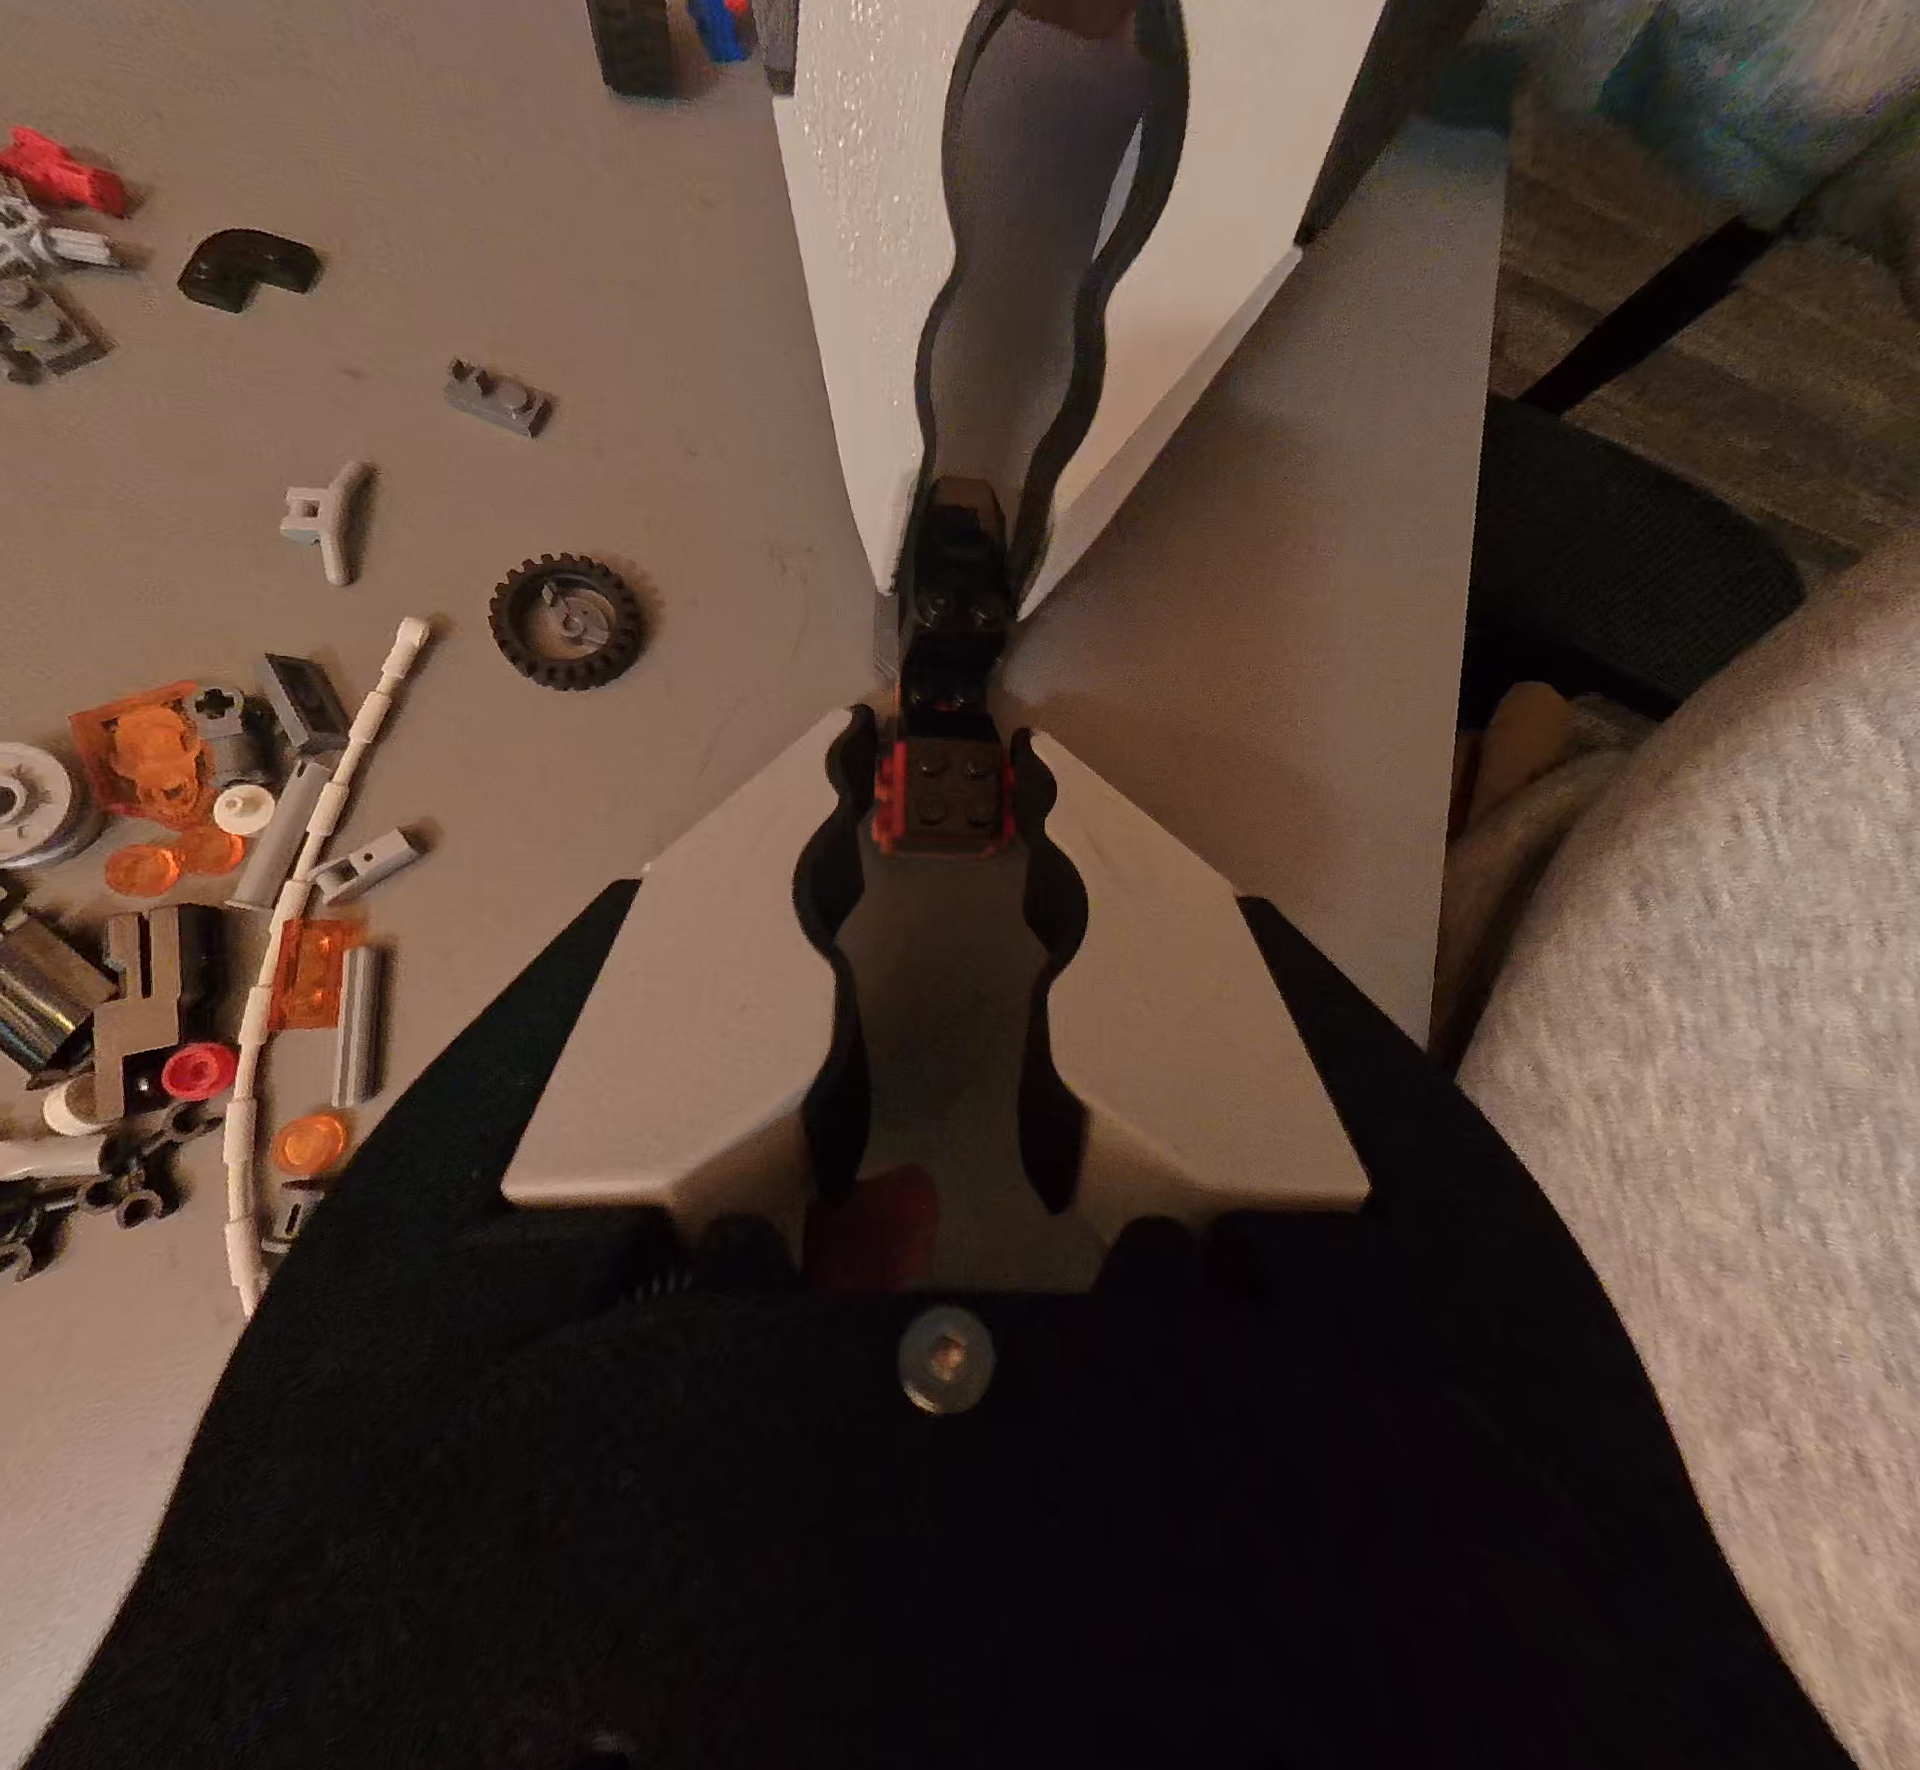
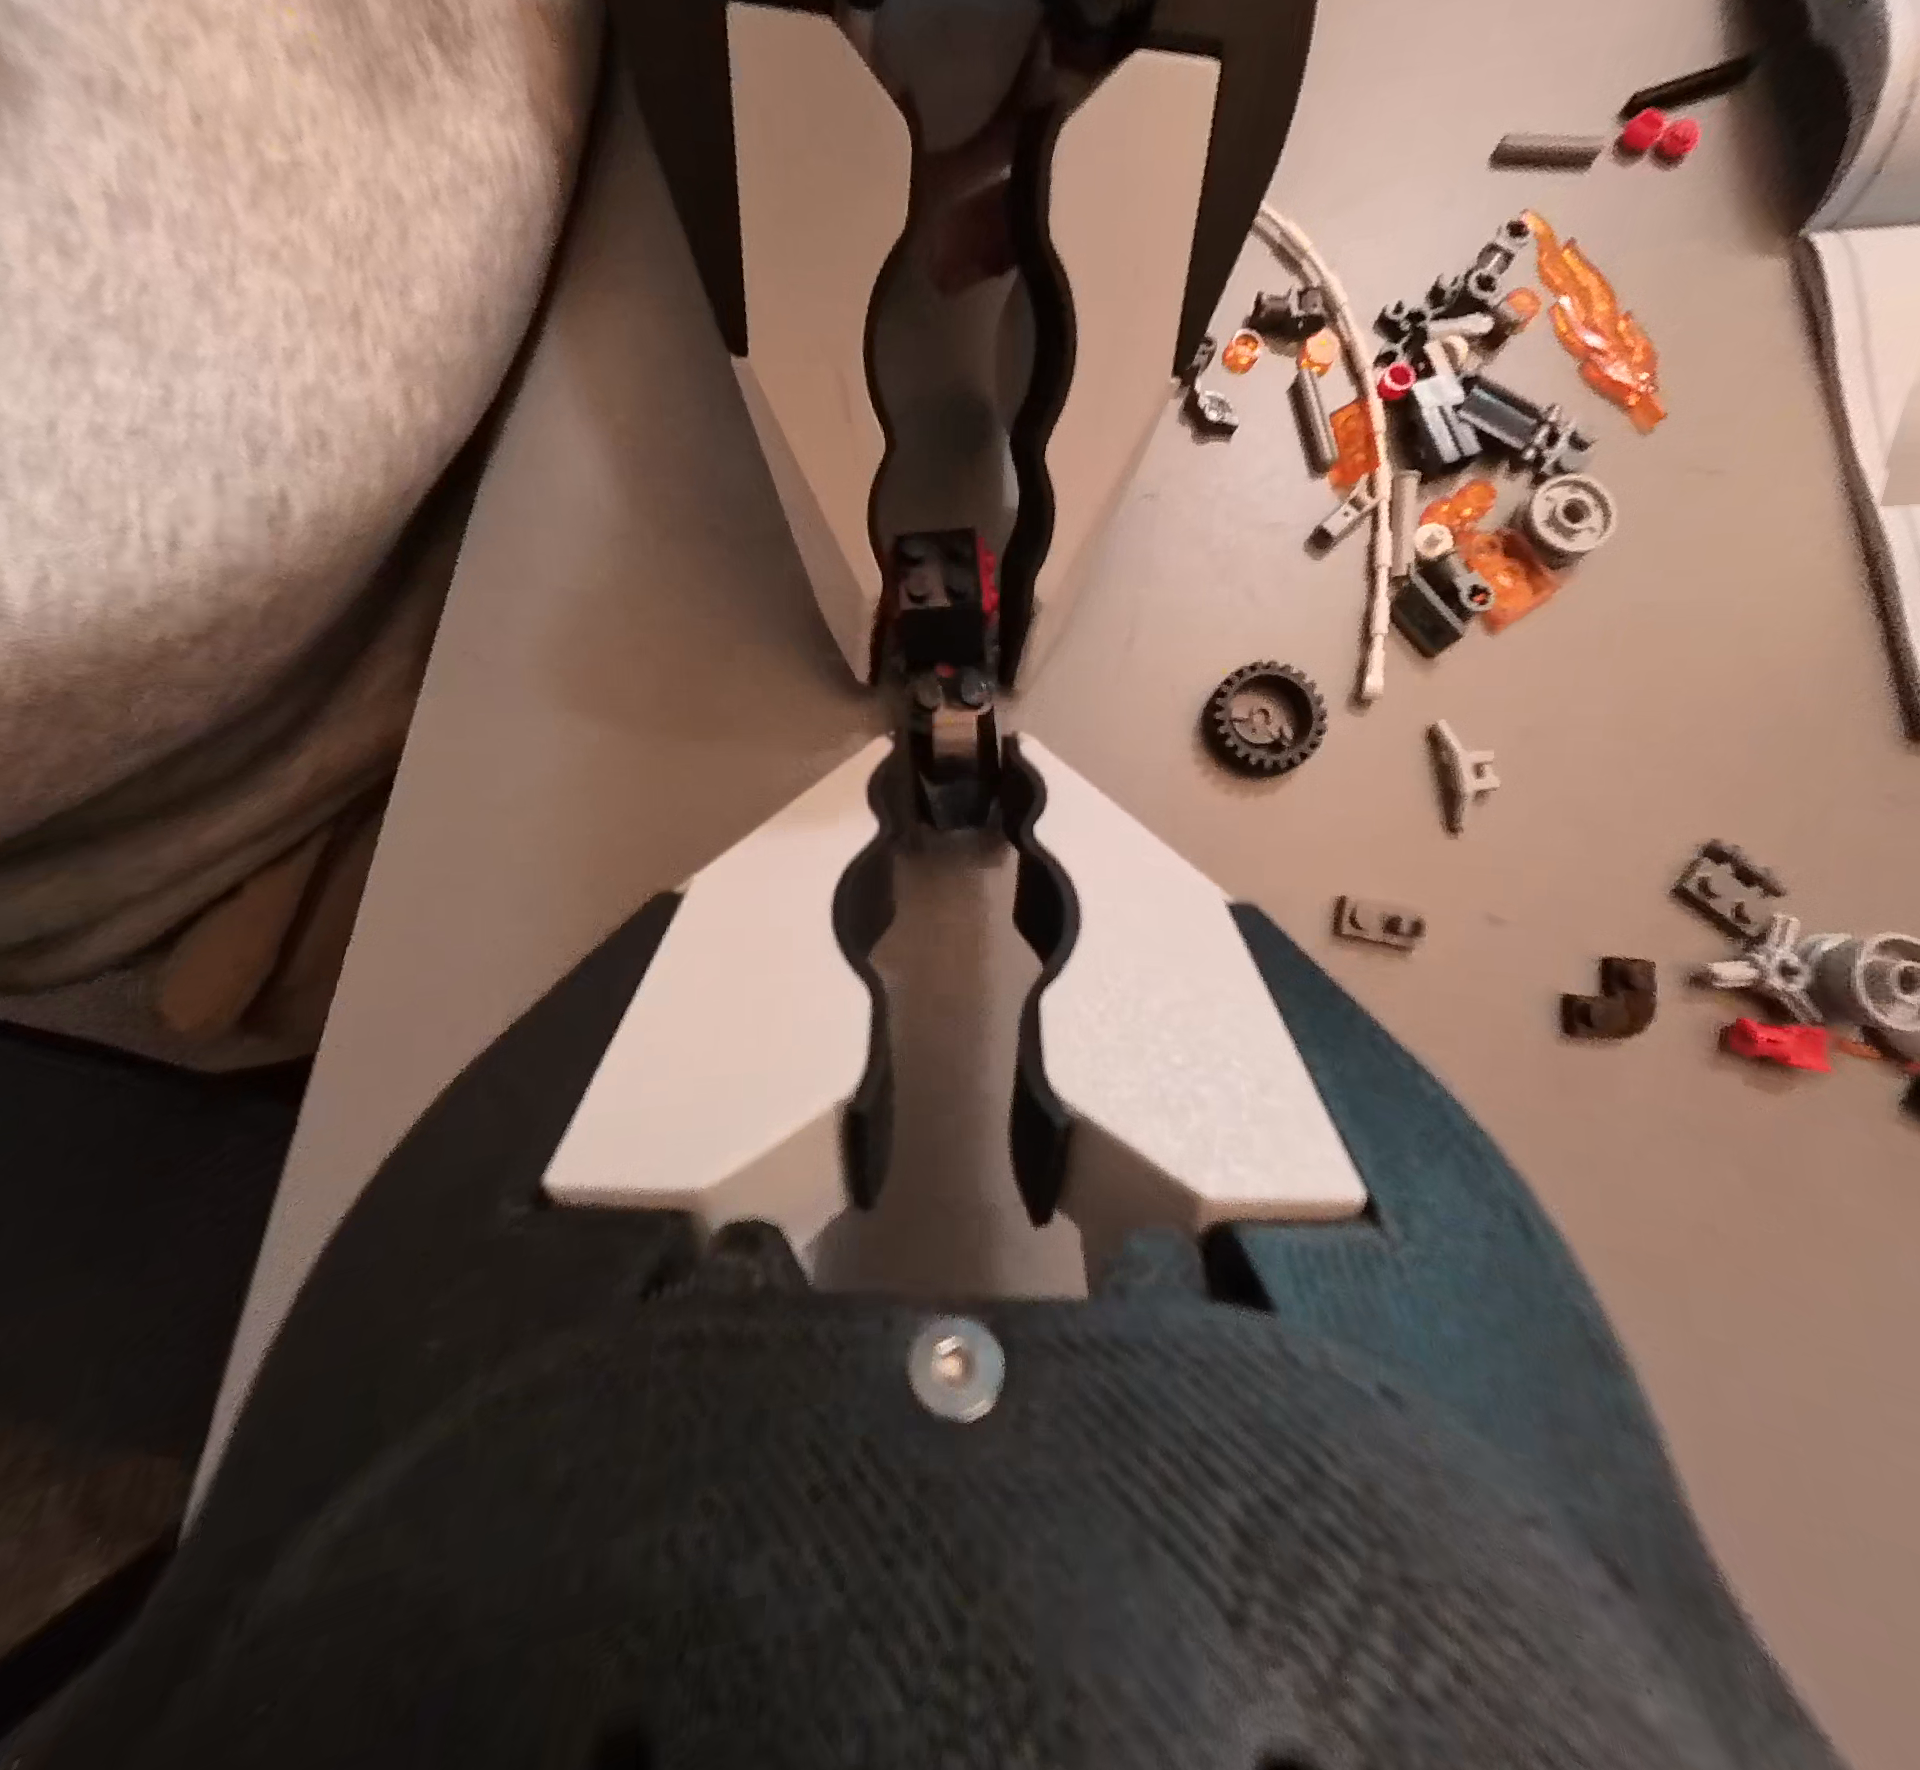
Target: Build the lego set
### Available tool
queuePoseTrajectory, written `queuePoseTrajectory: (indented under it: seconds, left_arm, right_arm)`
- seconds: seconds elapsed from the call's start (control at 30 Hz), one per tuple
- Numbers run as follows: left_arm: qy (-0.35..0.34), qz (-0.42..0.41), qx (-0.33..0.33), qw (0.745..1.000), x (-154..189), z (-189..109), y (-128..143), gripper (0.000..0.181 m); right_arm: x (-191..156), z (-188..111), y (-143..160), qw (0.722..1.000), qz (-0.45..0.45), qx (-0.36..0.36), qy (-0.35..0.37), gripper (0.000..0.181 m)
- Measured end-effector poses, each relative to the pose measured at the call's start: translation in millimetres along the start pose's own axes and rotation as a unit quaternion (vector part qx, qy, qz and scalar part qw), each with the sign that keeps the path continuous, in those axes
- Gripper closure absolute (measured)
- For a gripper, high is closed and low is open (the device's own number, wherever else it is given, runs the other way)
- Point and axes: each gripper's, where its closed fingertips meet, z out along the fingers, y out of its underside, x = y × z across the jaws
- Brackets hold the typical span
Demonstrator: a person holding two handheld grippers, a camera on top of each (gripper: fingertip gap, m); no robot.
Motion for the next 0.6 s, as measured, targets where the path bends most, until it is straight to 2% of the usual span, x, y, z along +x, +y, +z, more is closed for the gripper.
queuePoseTrajectory:
  seconds: [0.1,0.2,0.3,0.6]
  left_arm:
    - [0.003,-0.002,0.000,1.000,0,0,0,0.157]
    - [0.007,-0.005,0.000,1.000,1,0,0,0.157]
    - [0.016,-0.014,0.001,1.000,1,0,0,0.157]
    - [0.042,-0.037,0.005,0.998,2,-1,-1,0.157]
  right_arm:
    - [0,1,1,1.000,0.004,-0.007,0.002,0.164]
    - [2,-5,-4,1.000,0.020,0.014,0.013,0.152]
    - [1,-8,-4,0.999,0.019,0.031,0.036,0.150]
    - [-5,-9,-19,0.993,-0.049,0.039,0.104,0.145]
